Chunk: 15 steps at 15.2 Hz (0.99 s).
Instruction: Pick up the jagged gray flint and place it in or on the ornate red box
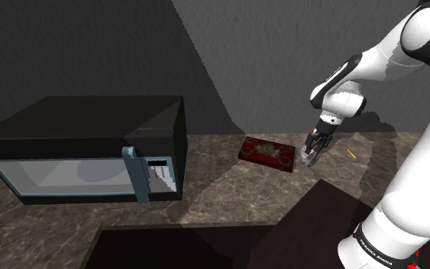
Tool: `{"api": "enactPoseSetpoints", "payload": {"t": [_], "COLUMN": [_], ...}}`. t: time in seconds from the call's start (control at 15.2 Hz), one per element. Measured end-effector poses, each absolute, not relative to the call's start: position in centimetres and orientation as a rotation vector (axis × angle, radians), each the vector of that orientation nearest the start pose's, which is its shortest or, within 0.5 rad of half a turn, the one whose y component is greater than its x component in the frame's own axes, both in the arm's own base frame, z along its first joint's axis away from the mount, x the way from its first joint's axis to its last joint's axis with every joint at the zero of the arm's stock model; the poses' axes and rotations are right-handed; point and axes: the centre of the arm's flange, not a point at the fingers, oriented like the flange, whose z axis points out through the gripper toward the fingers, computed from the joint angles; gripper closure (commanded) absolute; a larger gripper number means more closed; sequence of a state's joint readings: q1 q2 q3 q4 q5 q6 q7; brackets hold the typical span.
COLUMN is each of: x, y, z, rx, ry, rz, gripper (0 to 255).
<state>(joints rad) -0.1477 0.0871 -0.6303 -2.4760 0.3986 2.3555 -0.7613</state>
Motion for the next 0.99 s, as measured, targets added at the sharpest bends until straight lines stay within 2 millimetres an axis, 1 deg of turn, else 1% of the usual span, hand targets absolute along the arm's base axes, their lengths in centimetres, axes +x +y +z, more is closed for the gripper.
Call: {"api": "enactPoseSetpoints", "payload": {"t": [0.99], "x": [32.7], "y": [-32.0], "z": [32.9], "rx": [-2.832], "ry": [0.470], "rz": [-0.017], "gripper": [255]}}
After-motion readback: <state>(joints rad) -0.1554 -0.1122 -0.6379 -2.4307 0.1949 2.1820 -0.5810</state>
